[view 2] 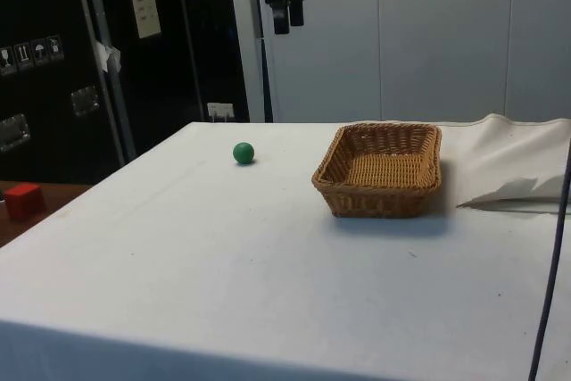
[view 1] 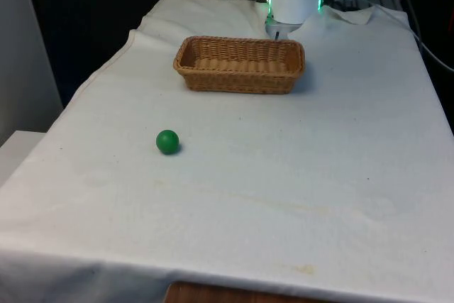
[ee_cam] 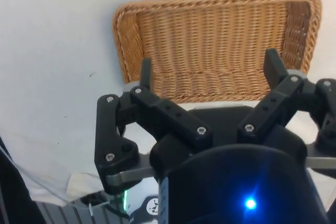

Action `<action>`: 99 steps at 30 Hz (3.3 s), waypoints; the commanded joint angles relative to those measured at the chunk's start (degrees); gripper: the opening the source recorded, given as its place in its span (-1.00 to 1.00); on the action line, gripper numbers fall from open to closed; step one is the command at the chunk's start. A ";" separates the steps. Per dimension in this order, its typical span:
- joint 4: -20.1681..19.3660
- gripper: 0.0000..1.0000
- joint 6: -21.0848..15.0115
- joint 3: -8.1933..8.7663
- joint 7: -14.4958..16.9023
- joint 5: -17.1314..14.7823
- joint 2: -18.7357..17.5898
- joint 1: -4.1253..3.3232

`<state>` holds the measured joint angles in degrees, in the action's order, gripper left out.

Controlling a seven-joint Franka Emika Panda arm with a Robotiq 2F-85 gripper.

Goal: Pick up the ball and place it into the basket.

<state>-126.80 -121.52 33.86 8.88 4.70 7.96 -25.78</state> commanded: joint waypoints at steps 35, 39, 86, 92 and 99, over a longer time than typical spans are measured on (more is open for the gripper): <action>18.16 1.00 -0.40 4.98 12.32 -14.78 -21.14 1.32; 18.96 1.00 -1.72 5.27 14.38 -18.05 -23.84 2.29; 29.28 1.00 -9.40 8.25 31.05 -44.69 -50.36 6.30; 29.79 1.00 -9.28 8.31 33.23 -48.07 -52.88 6.76; 30.65 1.00 -9.17 8.94 34.78 -51.05 -55.23 6.70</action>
<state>-96.14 -130.69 42.80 43.66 -46.35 -47.27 -19.08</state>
